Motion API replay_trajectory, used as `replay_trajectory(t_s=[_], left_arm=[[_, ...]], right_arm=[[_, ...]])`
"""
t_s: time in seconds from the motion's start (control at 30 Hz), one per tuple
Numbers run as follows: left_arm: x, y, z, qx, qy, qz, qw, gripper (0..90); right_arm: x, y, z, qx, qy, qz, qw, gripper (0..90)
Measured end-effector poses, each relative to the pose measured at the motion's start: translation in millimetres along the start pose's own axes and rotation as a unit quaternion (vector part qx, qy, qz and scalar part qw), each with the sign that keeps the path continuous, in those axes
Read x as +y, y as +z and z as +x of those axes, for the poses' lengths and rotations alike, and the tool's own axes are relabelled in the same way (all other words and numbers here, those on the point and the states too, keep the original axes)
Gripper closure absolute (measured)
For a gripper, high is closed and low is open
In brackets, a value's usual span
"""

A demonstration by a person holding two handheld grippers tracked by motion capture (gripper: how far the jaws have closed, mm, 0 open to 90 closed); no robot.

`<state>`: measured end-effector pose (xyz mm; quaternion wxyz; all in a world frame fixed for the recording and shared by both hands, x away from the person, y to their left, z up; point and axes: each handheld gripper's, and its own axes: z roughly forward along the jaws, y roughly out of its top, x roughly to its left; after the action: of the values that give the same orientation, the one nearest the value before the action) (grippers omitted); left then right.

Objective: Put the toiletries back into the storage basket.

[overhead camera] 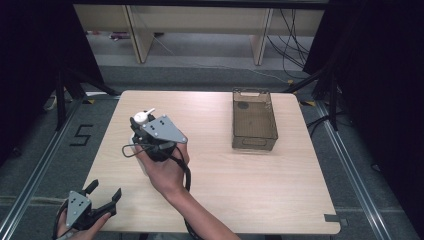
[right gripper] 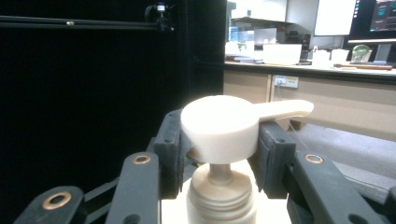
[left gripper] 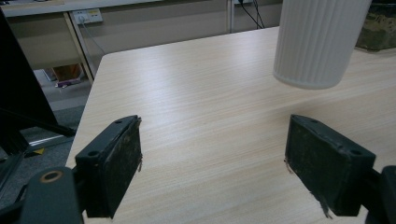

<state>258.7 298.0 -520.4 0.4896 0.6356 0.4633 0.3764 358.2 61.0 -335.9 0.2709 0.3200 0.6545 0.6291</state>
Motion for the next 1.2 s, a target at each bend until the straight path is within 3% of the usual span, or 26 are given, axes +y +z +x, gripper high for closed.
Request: replay_trajectory(t_s=[0.1,0.17,0.23,0.27,0.37,0.6,0.7,0.8,0.83,0.97,1.0,1.2], left_arm=[[0.0,0.0,-0.3,0.001,-0.001,0.000,1.0000,17.7],[0.0,0.2,-0.4,0.001,-0.001,-0.001,1.0000,17.7],[0.0,0.1,-0.4,0.001,-0.001,-0.001,1.0000,17.7],[0.0,0.2,-0.5,0.001,0.000,0.000,1.0000,17.7],[0.0,0.0,-0.5,0.001,0.000,0.000,1.0000,17.7],[0.0,0.0,-0.6,0.001,0.000,0.000,1.0000,17.7],[0.0,0.0,-0.5,0.002,-0.001,0.001,1.0000,17.7],[0.0,0.1,-0.7,0.003,-0.002,0.000,1.0000,17.7],[0.0,0.1,-0.7,0.003,-0.002,0.000,1.0000,17.7],[-0.1,-0.1,-0.6,0.003,-0.002,0.001,1.0000,17.7],[-0.1,0.0,-0.6,0.003,-0.002,0.000,1.0000,17.7],[0.6,-0.6,0.0,0.003,0.006,0.005,1.0000,17.7]], right_arm=[[0.5,-3.1,-2.9,-0.005,0.011,0.003,0.9999,59.9],[1.0,-4.1,-6.9,-0.006,0.002,-0.005,1.0000,59.9],[1.7,-8.1,-7.9,-0.014,0.019,0.004,0.9997,59.9],[2.9,-9.5,-12.2,-0.013,0.007,-0.002,0.9999,59.9],[3.9,-12.4,-14.3,-0.018,0.016,0.001,0.9997,59.9],[5.7,-20.7,-28.4,-0.032,-0.005,-0.009,0.9994,60.0],[5.9,-22.8,-31.0,-0.034,-0.001,-0.010,0.9994,59.9],[6.6,-27.5,-33.4,-0.041,0.020,-0.003,0.9989,59.9],[7.1,-27.8,-36.9,-0.039,0.007,-0.011,0.9992,59.9],[8.3,-32.5,-42.8,-0.047,0.005,-0.012,0.9988,60.0],[8.5,-34.5,-43.0,-0.052,0.016,-0.007,0.9985,59.9],[8.7,-40.8,-54.8,-0.061,0.007,-0.013,0.9980,59.9]])
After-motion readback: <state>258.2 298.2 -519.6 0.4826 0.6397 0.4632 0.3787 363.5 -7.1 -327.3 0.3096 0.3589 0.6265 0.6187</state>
